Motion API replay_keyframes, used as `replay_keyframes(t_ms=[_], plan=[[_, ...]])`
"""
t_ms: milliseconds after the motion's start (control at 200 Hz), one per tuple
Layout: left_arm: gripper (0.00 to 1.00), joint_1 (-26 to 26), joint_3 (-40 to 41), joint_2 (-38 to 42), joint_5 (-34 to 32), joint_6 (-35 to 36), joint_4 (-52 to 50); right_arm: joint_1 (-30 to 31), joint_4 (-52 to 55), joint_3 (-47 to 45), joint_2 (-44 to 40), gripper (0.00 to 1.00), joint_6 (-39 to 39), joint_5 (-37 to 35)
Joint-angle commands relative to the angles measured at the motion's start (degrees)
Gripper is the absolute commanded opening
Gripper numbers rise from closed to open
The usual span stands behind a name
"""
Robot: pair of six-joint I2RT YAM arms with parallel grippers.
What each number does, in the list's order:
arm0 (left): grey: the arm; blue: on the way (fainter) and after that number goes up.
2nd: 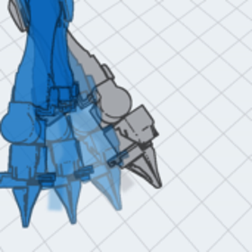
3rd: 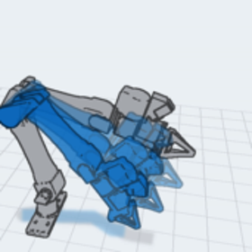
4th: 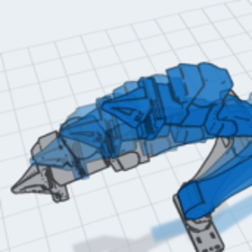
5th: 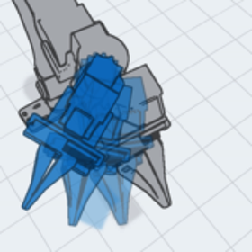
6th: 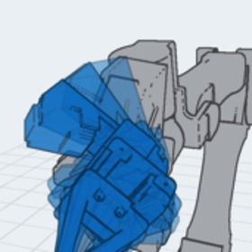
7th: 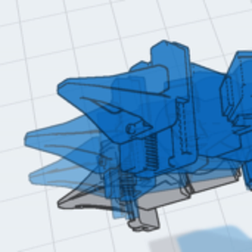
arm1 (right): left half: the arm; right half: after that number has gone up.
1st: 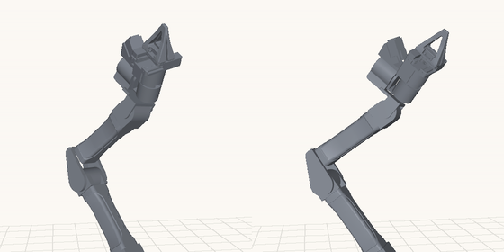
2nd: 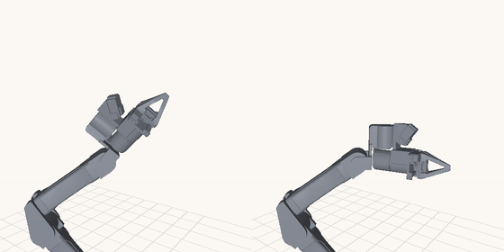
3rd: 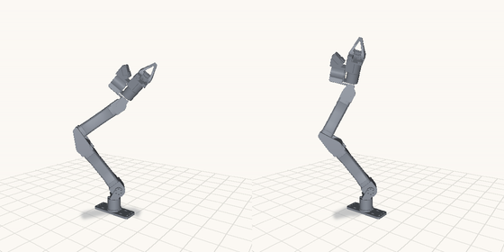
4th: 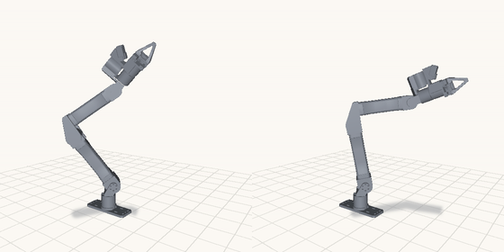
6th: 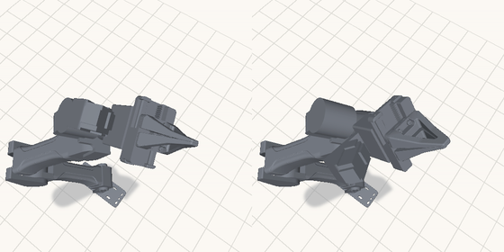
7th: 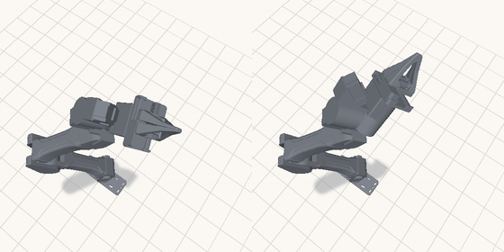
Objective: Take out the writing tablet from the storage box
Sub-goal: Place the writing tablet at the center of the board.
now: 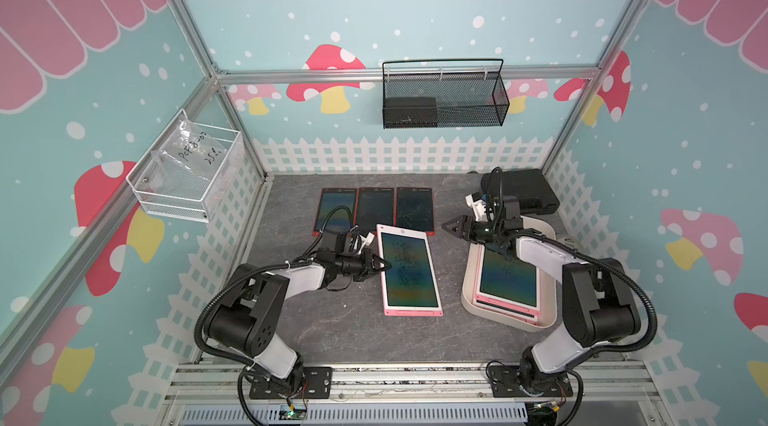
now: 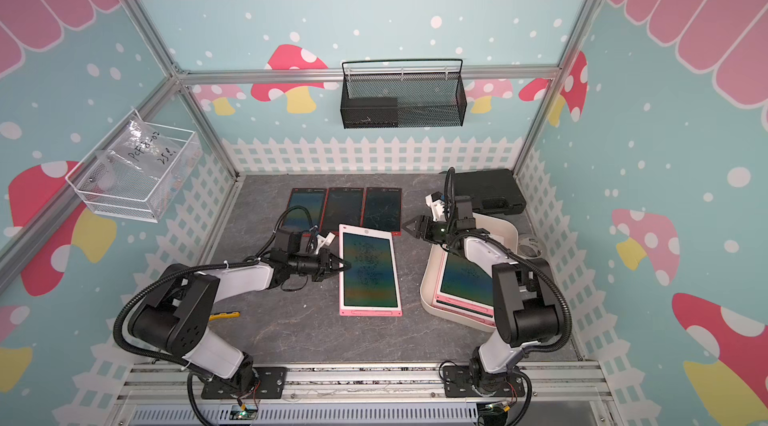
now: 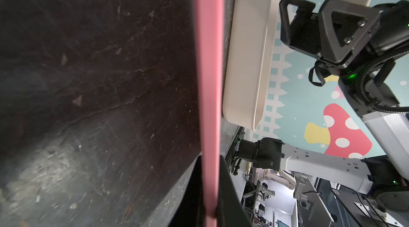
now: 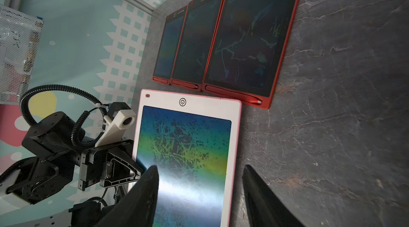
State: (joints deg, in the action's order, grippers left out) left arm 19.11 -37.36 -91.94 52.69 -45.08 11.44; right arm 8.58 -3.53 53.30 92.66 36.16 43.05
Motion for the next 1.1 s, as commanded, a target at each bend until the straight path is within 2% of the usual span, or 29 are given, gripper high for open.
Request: replay_keyframes(t_ms=[0,65,160,340,610,941,1096], plan=[[0.0,1.2,0.2,-1.2,-1.1,3.3,-1.4,0.1,1.2,0.8,0.4,0.62,-2.3,0.4],[0.0,2.4,-0.8,-2.6,-2.2,5.0,-4.4,0.1,1.0,0.3,0.3,0.62,-2.5,0.5],[0.0,3.2,-1.1,-5.5,-2.4,4.2,-3.1,0.1,0.6,-0.3,0.2,0.62,-2.9,1.3],[0.0,4.1,-1.5,-11.6,-2.7,-0.4,5.3,0.1,1.3,-0.9,-0.5,0.62,-4.5,2.0],[0.0,7.9,-3.5,-18.0,-4.5,-4.6,9.8,-0.1,6.4,-1.3,-2.7,0.62,-8.5,-2.8],[0.02,7.1,-2.3,-22.7,-4.8,-4.5,11.9,-1.0,7.1,-1.7,-3.2,0.62,-9.6,-2.3],[0.04,4.6,-0.4,-25.4,-2.8,-6.9,18.4,-1.0,6.9,-1.6,-2.9,0.62,-9.8,-1.2]])
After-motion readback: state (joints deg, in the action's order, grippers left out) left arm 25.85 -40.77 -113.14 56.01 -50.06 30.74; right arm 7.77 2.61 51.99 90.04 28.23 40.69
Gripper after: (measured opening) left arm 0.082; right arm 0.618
